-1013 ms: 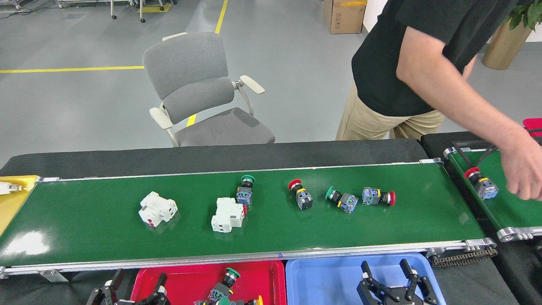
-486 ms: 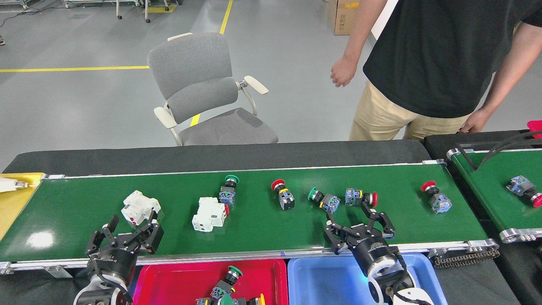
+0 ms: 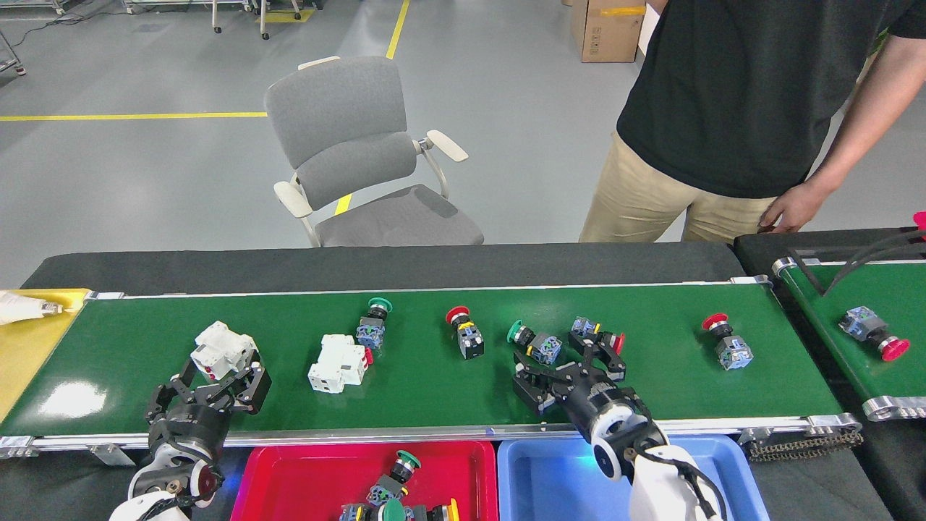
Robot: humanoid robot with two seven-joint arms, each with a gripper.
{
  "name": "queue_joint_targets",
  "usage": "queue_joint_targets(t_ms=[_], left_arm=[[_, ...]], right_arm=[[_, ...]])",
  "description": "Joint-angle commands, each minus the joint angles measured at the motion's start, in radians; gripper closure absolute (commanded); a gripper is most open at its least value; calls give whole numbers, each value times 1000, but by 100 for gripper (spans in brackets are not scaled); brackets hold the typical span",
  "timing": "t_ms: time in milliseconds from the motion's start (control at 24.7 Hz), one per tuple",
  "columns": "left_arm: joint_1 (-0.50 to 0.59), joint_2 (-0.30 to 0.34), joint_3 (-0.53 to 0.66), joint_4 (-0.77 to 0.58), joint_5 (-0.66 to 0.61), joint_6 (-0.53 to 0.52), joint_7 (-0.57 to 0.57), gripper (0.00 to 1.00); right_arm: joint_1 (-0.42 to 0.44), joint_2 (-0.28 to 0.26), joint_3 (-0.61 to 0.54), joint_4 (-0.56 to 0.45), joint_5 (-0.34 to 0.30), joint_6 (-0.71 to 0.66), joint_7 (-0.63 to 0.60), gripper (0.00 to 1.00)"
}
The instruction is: Pick switch part from conveyor to tray
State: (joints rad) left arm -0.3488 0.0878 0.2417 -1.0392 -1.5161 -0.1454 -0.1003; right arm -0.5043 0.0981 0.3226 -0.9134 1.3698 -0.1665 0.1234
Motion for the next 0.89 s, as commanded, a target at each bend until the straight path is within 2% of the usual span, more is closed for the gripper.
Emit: queue_joint_targets(t_ms=[0, 41, 122, 203, 284, 405, 527, 689, 770, 810, 851], left_arm=[[-62, 21, -2, 68, -3, 35, 11, 2], [-85, 27, -2, 104, -3, 43, 13, 2], [-131, 36, -2, 166, -3, 58, 14, 2], [-151, 47, -2, 197, -3, 78, 16, 2], [-161, 53, -2, 219, -3, 110, 17, 3], [-196, 53, -28, 280, -3, 202, 19, 11], [-230, 64, -78, 343, -1, 346, 21, 13], [-230, 106, -78, 387, 1, 442, 21, 13], [-223, 132, -76, 409, 4, 478, 22, 19], [-217, 139, -78, 409, 7, 484, 22, 25], [-205, 142, -76, 403, 11, 483, 22, 34]], right_arm=[[-54, 25, 22, 59, 0, 25, -44, 17], [-65, 28, 36, 76, 0, 25, -60, 30], [-74, 23, 78, 85, -2, 25, -76, 68], [-74, 22, 90, 84, -3, 22, -76, 85], [-74, 23, 93, 79, -6, 18, -80, 90], [-72, 26, 93, 74, -8, 13, -110, 92], [-60, 23, 131, 18, -6, -7, -111, 92], [20, 20, 190, -148, -6, -64, -111, 92], [82, 11, 230, -257, -6, -145, -110, 92], [116, 5, 254, -311, -6, -191, -110, 86], [153, -5, 277, -363, -3, -232, -106, 53]])
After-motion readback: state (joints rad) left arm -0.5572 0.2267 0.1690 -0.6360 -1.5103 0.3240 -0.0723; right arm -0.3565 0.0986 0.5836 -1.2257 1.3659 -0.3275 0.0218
